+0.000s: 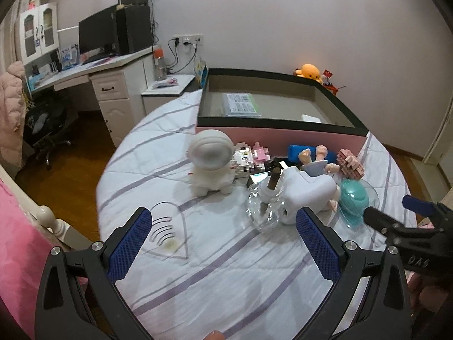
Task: Organize rigid objects
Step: 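Grasp the glass bottle with the left tool while the right tool grasps the teal brush case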
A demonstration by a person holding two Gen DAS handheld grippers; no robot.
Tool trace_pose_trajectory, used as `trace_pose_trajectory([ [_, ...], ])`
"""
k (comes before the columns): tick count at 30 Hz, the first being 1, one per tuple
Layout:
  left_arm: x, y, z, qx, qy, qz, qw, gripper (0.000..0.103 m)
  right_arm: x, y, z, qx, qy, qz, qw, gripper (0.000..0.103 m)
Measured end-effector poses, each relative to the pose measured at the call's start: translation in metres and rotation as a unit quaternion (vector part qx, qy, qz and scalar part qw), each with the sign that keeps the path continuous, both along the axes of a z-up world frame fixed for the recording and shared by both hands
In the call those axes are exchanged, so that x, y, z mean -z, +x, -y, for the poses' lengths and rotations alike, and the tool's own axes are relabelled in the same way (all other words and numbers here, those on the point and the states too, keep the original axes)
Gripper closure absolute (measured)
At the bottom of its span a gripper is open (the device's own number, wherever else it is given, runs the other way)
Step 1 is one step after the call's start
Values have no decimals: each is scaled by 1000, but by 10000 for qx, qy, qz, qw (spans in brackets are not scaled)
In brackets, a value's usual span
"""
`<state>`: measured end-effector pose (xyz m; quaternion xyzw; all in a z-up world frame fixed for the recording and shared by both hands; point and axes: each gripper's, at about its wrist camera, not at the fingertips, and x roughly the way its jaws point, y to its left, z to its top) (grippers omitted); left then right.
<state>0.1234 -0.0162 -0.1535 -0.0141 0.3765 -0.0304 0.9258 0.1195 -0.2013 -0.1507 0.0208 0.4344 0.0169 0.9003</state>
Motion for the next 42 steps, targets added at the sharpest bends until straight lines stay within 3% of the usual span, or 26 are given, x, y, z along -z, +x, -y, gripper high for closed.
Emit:
trace_pose_trajectory([
  [10,24,30,0,-268,-305,-185,9990,0,22,24,-6,-156,-51,-150,9998,7],
  [15,29,38,0,-378,-360,-89,9986,0,29,31,-7,-228,-29,-177,9996,21],
  [19,33,42,1,-369,-491,-93,9981,0,32,33,-11,-274,-135,-149,9994,24],
  [24,33,37,5,-246,-475,-39,9986,7,28,27,-14,-349,-94,-80,9993,46],
  [29,31,29,7,-56,-466,-20,9989,12,27,24,-12,-347,-22,-120,9993,46],
  [31,29,28,8,-45,-376,-11,9993,7,26,24,-12,-362,-45,-149,9992,46],
  [32,30,29,8,-105,-274,-12,9996,0,26,24,-13,-378,-80,-156,9991,46],
  [36,32,36,9,-84,-281,-20,9996,1,26,27,-16,-384,-146,-165,9990,46],
  [38,32,35,9,5,-395,-81,9992,10,26,27,-17,-391,-149,-165,9990,46],
  [40,34,34,10,110,-502,-133,9986,31,26,24,-17,-431,-81,-180,9989,46],
  [41,38,34,14,152,-441,-268,9986,63,25,22,-17,-448,-47,-176,9988,46],
  [42,44,36,15,204,-444,-457,9978,68,24,21,-16,-455,-31,-173,9988,46],
])
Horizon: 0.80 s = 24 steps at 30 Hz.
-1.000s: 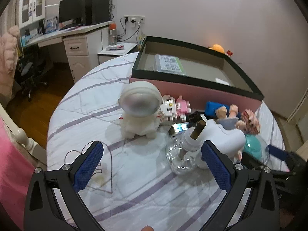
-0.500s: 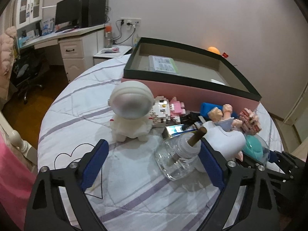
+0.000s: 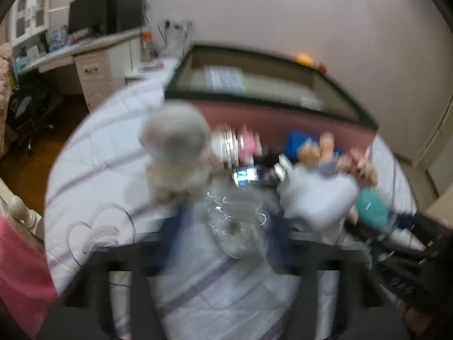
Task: Organize rigid objects
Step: 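Grasp the glass bottle with the left tool while the right tool grasps the teal brush case, then lower the bottle and teal brush case into the tray and open both tools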
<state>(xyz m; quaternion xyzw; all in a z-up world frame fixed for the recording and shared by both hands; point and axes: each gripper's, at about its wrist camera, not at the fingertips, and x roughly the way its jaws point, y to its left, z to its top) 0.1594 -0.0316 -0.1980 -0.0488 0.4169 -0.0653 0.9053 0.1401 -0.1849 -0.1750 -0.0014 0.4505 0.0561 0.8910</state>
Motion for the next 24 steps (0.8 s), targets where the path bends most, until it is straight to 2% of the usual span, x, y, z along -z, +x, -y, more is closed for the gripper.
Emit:
trace_pose_trajectory([
  [4,-6,-4,-9,-27,-248,45,9997,71,-2,-7,2,-11,68,7,10000,46],
  [13,-25,-16,-21,2,-239,210,9995,71,-20,-17,10,6,279,154,9995,46],
  [24,-92,-2,-21,172,-72,902,9958,71,-81,-4,17,-97,410,732,9964,46],
])
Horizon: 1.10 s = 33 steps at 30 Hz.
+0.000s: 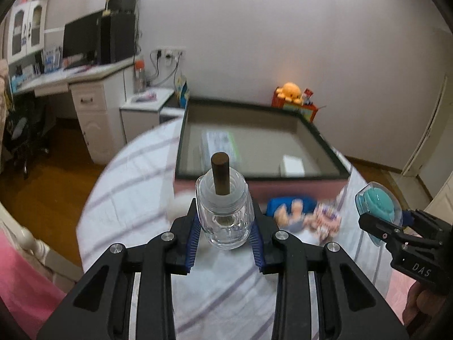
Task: Organize rigid objects
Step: 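Lower the bottle and teal brush case into the tray and open both tools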
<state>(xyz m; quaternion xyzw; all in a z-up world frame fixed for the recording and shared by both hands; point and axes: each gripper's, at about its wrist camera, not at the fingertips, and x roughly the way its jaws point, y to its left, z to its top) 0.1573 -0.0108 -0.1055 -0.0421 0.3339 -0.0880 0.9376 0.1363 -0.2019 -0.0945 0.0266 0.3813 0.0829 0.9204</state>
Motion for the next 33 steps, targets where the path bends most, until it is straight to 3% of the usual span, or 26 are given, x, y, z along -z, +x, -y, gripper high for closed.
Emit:
trace_pose_trajectory([
  [7,-33,45,11,49,129,323,9994,71,-34,46,-1,-66,-89,348,9993,46],
  [12,-39,94,26,133,195,311,9992,71,-35,99,-4,-118,-73,300,9995,46],
  [20,-14,169,46,176,268,-61,9995,71,-6,175,-3,-108,-32,-104,9999,46],
  [28,20,214,60,222,390,-601,9972,71,27,213,1,-61,-97,-553,9984,46],
  [29,23,214,62,232,446,-655,9966,68,29,215,-1,-80,-125,-600,9981,46],
  [31,28,216,65,180,585,-718,9955,50,33,218,-3,-113,-178,-694,9974,46],
  [32,28,215,66,143,631,-715,9953,30,35,218,-3,-104,-197,-725,9971,46],
  [33,28,214,65,88,652,-682,9955,20,37,218,-3,-83,-224,-750,9969,45],
])
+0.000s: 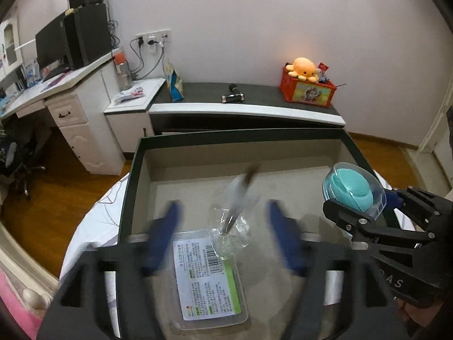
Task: Organize rigid objects
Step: 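Lower the bottle and teal brush case into the tray and open both tools, then withdraw both tools from the tray back over the table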
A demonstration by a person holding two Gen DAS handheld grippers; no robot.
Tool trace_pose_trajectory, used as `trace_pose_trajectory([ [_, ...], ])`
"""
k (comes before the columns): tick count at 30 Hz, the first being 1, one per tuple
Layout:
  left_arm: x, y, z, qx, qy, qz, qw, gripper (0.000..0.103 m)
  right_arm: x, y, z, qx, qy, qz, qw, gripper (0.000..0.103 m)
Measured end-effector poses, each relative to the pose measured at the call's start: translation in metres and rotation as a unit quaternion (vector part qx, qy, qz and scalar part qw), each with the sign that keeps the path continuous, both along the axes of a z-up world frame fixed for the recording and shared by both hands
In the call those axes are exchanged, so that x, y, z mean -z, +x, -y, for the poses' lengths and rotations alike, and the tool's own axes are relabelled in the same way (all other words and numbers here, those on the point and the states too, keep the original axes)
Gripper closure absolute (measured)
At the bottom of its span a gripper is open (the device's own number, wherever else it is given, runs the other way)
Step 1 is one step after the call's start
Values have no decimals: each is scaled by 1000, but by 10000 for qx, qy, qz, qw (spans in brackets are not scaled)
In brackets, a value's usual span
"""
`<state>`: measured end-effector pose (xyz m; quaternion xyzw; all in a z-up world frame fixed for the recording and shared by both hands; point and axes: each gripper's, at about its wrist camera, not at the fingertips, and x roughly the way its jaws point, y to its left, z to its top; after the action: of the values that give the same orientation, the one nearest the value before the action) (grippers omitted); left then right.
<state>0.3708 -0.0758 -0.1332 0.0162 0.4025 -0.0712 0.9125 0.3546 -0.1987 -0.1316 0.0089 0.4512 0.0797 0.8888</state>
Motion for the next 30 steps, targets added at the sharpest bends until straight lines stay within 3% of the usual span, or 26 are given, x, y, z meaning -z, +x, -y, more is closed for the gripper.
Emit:
trace_pose_trajectory([
  [3,-5,-6,-4,-37,-19,106,9999,12,0,-2,2,45,-22,-8,10000,40],
  [5,-8,-10,-8,-85,-30,140,9999,10,-3,-4,5,117,-27,-10,9999,23],
  [10,-27,-30,-21,-164,-186,356,9991,2,-17,-17,12,162,280,37,9995,14],
  [12,-35,-39,-24,-175,-210,458,9986,1,-25,-28,12,239,321,130,9991,0],
  [20,-82,-106,-51,-354,-408,1027,9932,0,-68,-81,17,523,579,623,9950,0],
  [30,-128,-214,-73,-552,-332,1755,9824,0,-135,-199,4,715,509,1647,9824,0],
])
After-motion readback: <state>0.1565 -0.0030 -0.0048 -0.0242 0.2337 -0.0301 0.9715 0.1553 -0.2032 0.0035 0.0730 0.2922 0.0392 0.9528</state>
